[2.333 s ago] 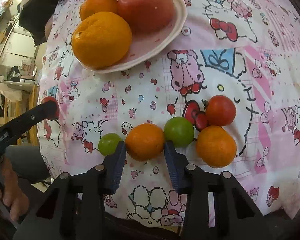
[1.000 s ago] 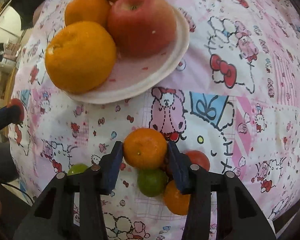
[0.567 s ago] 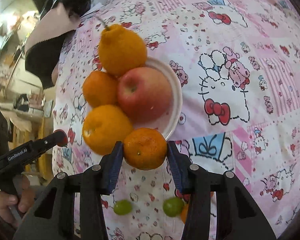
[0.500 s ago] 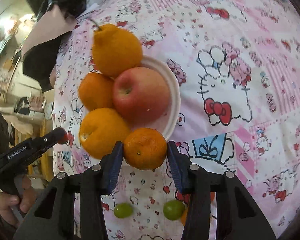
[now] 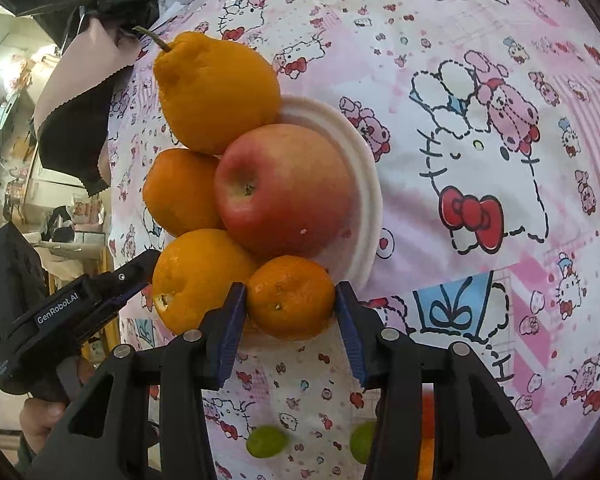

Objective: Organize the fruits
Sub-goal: 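Lower the tomato onto the plate with the left tool while the right tool places the mandarin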

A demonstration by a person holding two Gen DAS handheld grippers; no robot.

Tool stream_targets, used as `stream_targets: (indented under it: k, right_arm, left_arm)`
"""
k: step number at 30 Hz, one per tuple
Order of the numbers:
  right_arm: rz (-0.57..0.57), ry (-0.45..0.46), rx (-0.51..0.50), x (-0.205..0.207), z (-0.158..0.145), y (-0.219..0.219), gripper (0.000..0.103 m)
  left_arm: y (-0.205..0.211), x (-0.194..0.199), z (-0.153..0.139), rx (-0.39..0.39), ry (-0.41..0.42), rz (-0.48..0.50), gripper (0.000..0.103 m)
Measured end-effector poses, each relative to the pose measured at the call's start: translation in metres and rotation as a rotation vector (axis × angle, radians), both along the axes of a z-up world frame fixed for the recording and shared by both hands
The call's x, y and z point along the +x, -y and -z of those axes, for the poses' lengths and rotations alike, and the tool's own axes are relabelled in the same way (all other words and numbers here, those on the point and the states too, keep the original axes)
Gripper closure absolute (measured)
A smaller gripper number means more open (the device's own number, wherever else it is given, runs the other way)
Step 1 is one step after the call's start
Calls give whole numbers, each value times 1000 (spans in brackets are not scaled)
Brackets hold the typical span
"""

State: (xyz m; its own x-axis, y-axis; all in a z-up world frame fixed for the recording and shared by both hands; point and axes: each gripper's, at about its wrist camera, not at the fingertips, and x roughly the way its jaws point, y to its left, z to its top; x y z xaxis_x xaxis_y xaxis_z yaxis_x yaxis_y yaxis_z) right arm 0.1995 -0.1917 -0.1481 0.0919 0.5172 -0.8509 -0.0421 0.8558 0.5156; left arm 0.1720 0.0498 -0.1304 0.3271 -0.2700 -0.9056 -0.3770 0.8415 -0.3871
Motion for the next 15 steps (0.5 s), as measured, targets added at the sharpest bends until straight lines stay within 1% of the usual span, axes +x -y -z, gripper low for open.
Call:
stream_targets:
  k: [2,4,6,8,9,12,15]
  right_arm:
    - [3,-5,13,0,2,1,54]
    - [10,-5,18,0,3,2,54]
    - [19,-9,28,-1,2,5,53]
    - [26,-10,43,-1,0,6,51]
    - [28,-7,49,-1,-2,11,48]
    - [32,14,51,-2,-9,14,41]
    - [33,45,41,-3,-18,15,38]
  left_arm:
    - [2,1,-1,7,11,8,73]
    - [4,2,-3,19,18,12,64]
    - [6,1,-5,24,29,13,47]
    - [9,0,-8,49,33,19,35]
    - [10,-1,-9,58,36,25,30]
    - [11,-3,-12,84,44,39,29]
    - [10,-6,-17,113,60,46,29]
